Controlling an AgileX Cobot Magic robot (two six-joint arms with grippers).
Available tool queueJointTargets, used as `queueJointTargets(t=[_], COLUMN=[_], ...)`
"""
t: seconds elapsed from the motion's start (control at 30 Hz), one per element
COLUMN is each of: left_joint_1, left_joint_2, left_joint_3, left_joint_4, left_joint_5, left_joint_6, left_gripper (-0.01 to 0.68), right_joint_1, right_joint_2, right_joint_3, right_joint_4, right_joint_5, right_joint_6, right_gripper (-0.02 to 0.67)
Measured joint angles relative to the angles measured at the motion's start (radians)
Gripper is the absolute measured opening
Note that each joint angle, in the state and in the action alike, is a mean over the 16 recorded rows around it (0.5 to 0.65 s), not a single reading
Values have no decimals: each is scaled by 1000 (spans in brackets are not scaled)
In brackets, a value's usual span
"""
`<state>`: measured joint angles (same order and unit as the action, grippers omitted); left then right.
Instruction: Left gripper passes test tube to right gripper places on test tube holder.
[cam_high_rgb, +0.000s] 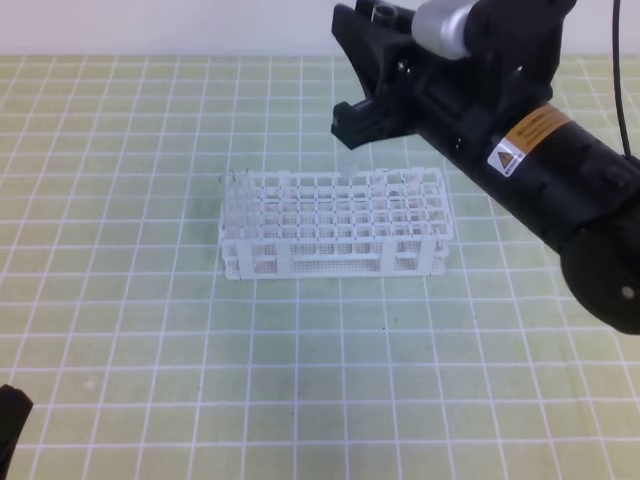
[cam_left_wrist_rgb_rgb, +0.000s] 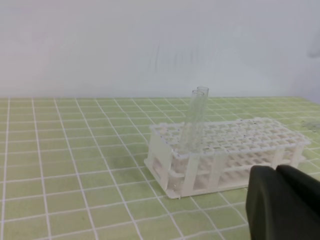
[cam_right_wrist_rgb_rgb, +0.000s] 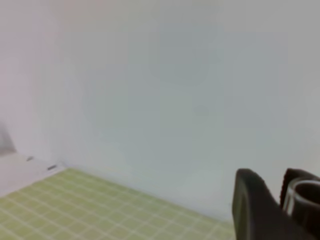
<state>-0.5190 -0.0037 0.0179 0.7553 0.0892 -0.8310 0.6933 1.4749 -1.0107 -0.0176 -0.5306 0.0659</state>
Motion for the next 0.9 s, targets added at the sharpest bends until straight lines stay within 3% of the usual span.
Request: queueJointTargets(t=[0.9], left_joint_1=[0], left_joint_2=[1], left_joint_3=[-1], left_joint_4=[0], left_joint_5=[0], left_joint_6=[0], left_gripper=[-2], right_joint_1=[26], right_joint_2=[304], right_joint_3=[-207], right_joint_4=[-68], right_joint_5=[20], right_joint_6=[65], right_gripper=[87])
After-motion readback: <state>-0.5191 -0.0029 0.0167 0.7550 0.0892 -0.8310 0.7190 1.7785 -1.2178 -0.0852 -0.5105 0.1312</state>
